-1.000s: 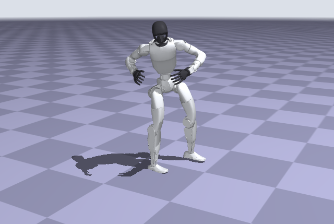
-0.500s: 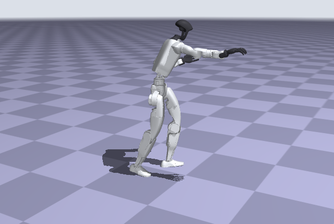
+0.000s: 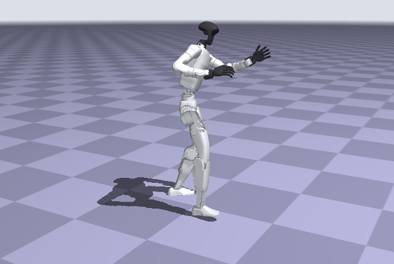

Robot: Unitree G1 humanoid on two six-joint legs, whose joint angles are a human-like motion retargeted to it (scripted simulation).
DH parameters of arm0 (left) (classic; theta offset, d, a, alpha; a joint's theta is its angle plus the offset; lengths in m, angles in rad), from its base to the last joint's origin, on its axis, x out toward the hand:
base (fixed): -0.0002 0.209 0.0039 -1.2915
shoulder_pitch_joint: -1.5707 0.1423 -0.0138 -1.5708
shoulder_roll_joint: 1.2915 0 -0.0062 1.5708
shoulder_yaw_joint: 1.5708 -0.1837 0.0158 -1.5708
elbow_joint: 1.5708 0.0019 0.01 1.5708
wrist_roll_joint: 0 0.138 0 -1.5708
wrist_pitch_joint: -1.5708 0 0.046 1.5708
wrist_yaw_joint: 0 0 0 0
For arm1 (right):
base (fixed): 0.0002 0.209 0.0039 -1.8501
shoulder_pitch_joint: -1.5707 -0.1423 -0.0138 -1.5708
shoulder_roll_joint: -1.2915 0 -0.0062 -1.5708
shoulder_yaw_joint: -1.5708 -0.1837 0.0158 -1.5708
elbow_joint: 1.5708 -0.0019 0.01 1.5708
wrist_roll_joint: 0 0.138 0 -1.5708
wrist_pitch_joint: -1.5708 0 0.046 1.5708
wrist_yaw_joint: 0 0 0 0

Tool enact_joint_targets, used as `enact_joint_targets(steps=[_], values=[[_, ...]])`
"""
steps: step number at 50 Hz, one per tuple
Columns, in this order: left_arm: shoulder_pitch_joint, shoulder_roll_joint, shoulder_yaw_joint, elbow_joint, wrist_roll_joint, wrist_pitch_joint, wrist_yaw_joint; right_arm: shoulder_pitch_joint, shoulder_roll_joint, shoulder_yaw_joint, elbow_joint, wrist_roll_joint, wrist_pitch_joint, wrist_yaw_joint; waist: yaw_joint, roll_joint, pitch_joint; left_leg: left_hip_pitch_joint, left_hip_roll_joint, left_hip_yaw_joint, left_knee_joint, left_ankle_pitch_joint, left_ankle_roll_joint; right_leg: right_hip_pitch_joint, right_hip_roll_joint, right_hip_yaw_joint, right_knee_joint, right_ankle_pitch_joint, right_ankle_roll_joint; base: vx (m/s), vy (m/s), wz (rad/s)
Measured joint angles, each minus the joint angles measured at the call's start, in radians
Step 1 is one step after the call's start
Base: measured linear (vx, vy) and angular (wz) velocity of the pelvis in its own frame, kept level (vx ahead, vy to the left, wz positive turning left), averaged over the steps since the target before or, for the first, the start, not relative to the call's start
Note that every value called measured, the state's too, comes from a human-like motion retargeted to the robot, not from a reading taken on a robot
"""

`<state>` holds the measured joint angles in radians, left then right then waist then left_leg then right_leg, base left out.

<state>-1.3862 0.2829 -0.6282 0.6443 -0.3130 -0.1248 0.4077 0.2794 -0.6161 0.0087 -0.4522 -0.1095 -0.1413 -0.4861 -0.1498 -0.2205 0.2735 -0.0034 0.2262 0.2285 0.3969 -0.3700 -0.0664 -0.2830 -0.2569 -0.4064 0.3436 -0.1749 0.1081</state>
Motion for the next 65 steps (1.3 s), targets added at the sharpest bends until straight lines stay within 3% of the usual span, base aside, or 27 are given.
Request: enact_joint_targets(steps=[3,5,8,11,15,18,20,23,26,30,33,35,38,42,43,45,46,47,50,55,60,65], values=[[0.386,-0.041,0.165,-0.387,-0.471,-0.149,-0.093,-0.12,0.043,0.034,-0.02,-0.082,0.046,0.037,0.045,-0.042,0.093,0.042,-0.009,0.016,0.032,-0.032,-0.027,0.006,-0.034,-0.003,-0.185,0.034,0.046,0.23,-0.23,-0.16],[0.647,-0.116,0.282,-0.501,-0.738,-0.15,-0.204,-0.216,0.069,0.025,-0.033,-0.161,0.078,0.04,0.085,-0.054,0.164,0.054,-0.009,-0.003,0.056,-0.056,-0.035,0.016,-0.067,-0.006,-0.285,0.035,0.078,0.26,-0.27,0.58],[0.994,-0.263,0.396,-0.436,-1.092,-0.165,-0.28,-0.35,0.032,-0.022,-0.021,-0.299,0.137,-0.038,0.181,-0.034,0.226,0.01,-0.008,-0.06,0.084,-0.079,-0.041,0.01,-0.124,-0.052,-0.4,0.027,0.139,0.27,-0.34,0.96],[1.236,-0.308,0.519,-0.229,-1.255,-0.204,-0.266,-0.398,-0.144,-0.12,0.045,-0.362,0.191,-0.125,0.315,0.023,0.234,-0.065,0.02,-0.108,0.093,-0.088,-0.062,-0.023,-0.151,-0.166,-0.427,-0.01,0.154,0.23,-0.47,0.88],[1.315,-0.166,0.796,0.119,-1.215,-0.245,-0.164,-0.387,-0.469,-0.207,0.248,-0.319,0.218,-0.228,0.458,0.11,0.238,-0.123,0.03,-0.152,0.055,-0.074,-0.081,-0.034,-0.195,-0.346,-0.431,0.056,0.154,0.23,-0.52,0.88],[1.308,-0.008,1.066,0.271,-1.244,-0.27,-0.136,-0.375,-0.618,-0.188,0.345,-0.273,0.209,-0.288,0.497,0.163,0.246,-0.087,0.013,-0.158,-0.039,-0.029,-0.081,-0.045,-0.234,-0.347,-0.428,0.252,0.151,0.32,-0.5,0.59],[1.332,0.074,1.233,0.273,-1.265,-0.268,-0.177,-0.389,-0.639,-0.166,0.337,-0.232,0.171,-0.296,0.49,0.203,0.247,-0.057,0.029,-0.124,-0.084,0.012,-0.074,-0.064,-0.23,-0.305,-0.412,0.347,0.119,0.31,-0.49,-0.02],[1.391,0.153,1.385,0.187,-1.298,-0.272,-0.217,-0.437,-0.537,-0.111,0.252,-0.175,0.112,-0.256,0.429,0.275,0.241,-0.008,0.088,0.034,-0.093,0.09,-0.051,-0.107,-0.198,-0.239,-0.315,0.305,0.065,0.3,-0.43,-0.61],[1.405,0.255,1.444,0.075,-1.344,-0.308,-0.229,-0.429,-0.384,-0.031,0.198,-0.162,0.091,-0.216,0.32,0.34,0.225,0.038,0.112,0.2,-0.039,0.168,-0.004,-0.112,-0.171,-0.188,-0.265,0.228,0.042,0.36,-0.33,-0.8],[1.359,0.532,1.457,-0.136,-1.373,-0.359,-0.285,-0.295,-0.226,0.032,0.176,-0.088,0.056,-0.164,0.161,0.423,0.17,0.049,0.08,0.21,0.116,0.25,0.027,-0.055,-0.126,-0.133,-0.325,0.193,0.049,0.4,-0.24,-0.98],[1.222,0.859,1.364,-0.256,-1.305,-0.378,-0.261,-0.214,-0.217,0.054,0.174,-0.043,0.059,-0.131,0.039,0.49,0.155,0.041,0.043,0.155,0.234,0.318,0.007,-0.016,-0.08,-0.079,-0.378,0.185,0.066,0.34,-0.13,-1.36],[1.05,1.093,1.228,-0.291,-1.239,-0.361,-0.29,-0.211,-0.246,0.088,0.179,-0.006,0.06,-0.119,-0.059,0.526,0.17,0.036,0.032,0.152,0.3,0.361,-0.004,-0.002,-0.051,-0.038,-0.399,0.18,0.072,0.29,-0.06,-1.48],[0.796,1.338,0.949,-0.256,-0.98,-0.183,-0.325,-0.272,-0.334,0.164,0.197,0.044,0.08,-0.124,-0.259,0.584,0.215,0.005,0.036,0.188,0.383,0.433,0.011,-0.014,-0.021,0.026,-0.411,0.171,0.058,0.27,0.0,-1.34],[0.63,1.462,0.487,-0.343,-0.43,-0.042,-0.364,-0.36,-0.37,0.222,0.233,0.11,0.078,-0.157,-0.51,0.646,0.239,-0.071,-0.011,0.219,0.435,0.52,0.033,-0.079,-0.02,0.126,-0.421,0.168,0.025,0.3,0.07,-1.25],[0.601,1.474,0.374,-0.388,-0.264,-0.028,-0.36,-0.381,-0.373,0.233,0.24,0.127,0.069,-0.15,-0.569,0.649,0.245,-0.077,-0.039,0.227,0.428,0.518,0.029,-0.092,-0.025,0.157,-0.424,0.169,0.021,0.33,0.14,-1.53],[0.178,1.282,-0.163,-0.383,0.113,0.006,-0.345,-0.376,-0.409,0.223,0.274,0.161,0.05,-0.126,-0.65,0.672,0.247,-0.044,-0.091,0.245,0.397,0.455,0.01,-0.079,-0.022,0.218,-0.43,0.166,0.028,0.34,0.17,-1.94],[-0.231,0.978,-0.528,-0.228,0.226,0.009,-0.357,-0.263,-0.312,0.063,0.268,0.16,0.039,-0.111,-0.553,0.632,0.247,-0.009,-0.094,0.267,0.386,0.383,-0.003,-0.058,0.003,0.255,-0.43,0.165,0.034,0.33,0.18,-2.43],[-0.497,0.762,-0.772,-0.132,0.32,0.007,-0.362,-0.18,-0.24,-0.05,0.258,0.153,0.029,-0.097,-0.494,0.596,0.247,0.016,-0.103,0.293,0.368,0.317,-0.014,-0.047,0.02,0.292,-0.431,0.164,0.041,0.32,0.18,-2.51],[-0.414,0.674,-0.772,-0.208,0.411,-0.036,-0.32,-0.115,-0.202,-0.089,0.201,0.099,0.008,-0.068,-0.544,0.506,0.247,0.026,-0.148,0.397,0.263,0.173,-0.021,-0.079,0.03,0.4,-0.431,0.165,0.062,0.3,0.17,-2.12],[-0.324,0.684,-0.772,-0.428,0.565,-0.081,-0.297,0.087,-0.237,-0.249,0.089,0.066,-0.025,-0.055,-0.59,0.434,0.247,-0.021,-0.173,0.459,0.044,0.082,-0.011,-0.103,0.052,0.535,-0.431,0.167,0.076,0.22,0.18,-1.63],[-0.289,0.756,-0.772,-0.642,0.53,-0.117,-0.263,0.23,-0.175,-0.407,-0.031,0.054,-0.052,-0.057,-0.578,0.393,0.247,-0.108,-0.139,0.358,-0.098,0.048,-0.037,-0.059,0.063,0.591,-0.431,0.154,0.069,0.17,0.16,-0.75],[-0.21,0.848,-0.728,-0.803,0.338,-0.117,-0.245,0.174,-0.047,-0.344,-0.101,0.067,-0.062,-0.024,-0.478,0.314,0.247,-0.166,-0.041,0.337,-0.091,0.128,-0.088,0.032,0.066,0.6,-0.404,0.1,0.03,0.16,0.13,-0.21]])
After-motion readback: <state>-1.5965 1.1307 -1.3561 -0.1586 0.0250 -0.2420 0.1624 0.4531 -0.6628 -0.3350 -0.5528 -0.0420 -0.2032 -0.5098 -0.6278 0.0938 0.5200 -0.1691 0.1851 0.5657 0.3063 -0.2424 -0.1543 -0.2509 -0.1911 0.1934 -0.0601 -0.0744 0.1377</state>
